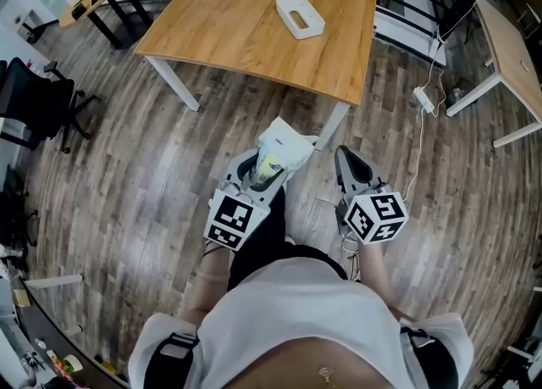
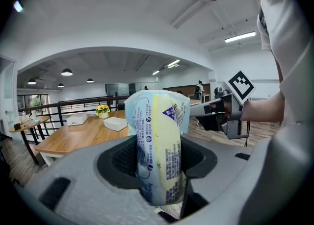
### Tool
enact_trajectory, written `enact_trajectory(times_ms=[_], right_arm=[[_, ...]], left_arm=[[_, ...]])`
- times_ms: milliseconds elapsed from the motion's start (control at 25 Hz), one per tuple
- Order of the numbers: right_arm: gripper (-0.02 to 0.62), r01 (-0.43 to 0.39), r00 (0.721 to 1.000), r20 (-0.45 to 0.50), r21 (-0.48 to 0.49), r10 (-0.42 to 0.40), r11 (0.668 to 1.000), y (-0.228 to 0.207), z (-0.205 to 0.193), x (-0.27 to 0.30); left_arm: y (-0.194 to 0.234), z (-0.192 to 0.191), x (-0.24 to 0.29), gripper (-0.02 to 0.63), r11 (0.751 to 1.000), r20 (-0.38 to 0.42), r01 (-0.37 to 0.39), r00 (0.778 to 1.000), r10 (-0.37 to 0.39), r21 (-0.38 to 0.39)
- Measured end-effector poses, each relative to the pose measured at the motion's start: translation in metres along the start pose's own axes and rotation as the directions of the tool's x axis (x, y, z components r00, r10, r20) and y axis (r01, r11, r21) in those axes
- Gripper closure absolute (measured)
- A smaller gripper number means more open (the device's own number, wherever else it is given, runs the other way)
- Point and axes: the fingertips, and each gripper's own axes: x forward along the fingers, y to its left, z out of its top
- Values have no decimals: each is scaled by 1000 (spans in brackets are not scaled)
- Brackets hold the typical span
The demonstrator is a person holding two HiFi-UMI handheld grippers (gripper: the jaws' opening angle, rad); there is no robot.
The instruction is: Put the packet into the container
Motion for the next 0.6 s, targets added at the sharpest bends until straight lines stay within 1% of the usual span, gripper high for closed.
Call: enact_trajectory(times_ms=[280, 600], right_arm=[[584, 22, 1000, -6, 5, -22, 1000, -18, 19, 50], [584, 34, 999, -7, 1, -34, 999, -36, 45, 105]], left_arm=[[47, 10, 34, 391, 1000, -2, 27, 1000, -27, -3], [98, 33, 73, 391, 999, 22, 53, 998, -53, 11]])
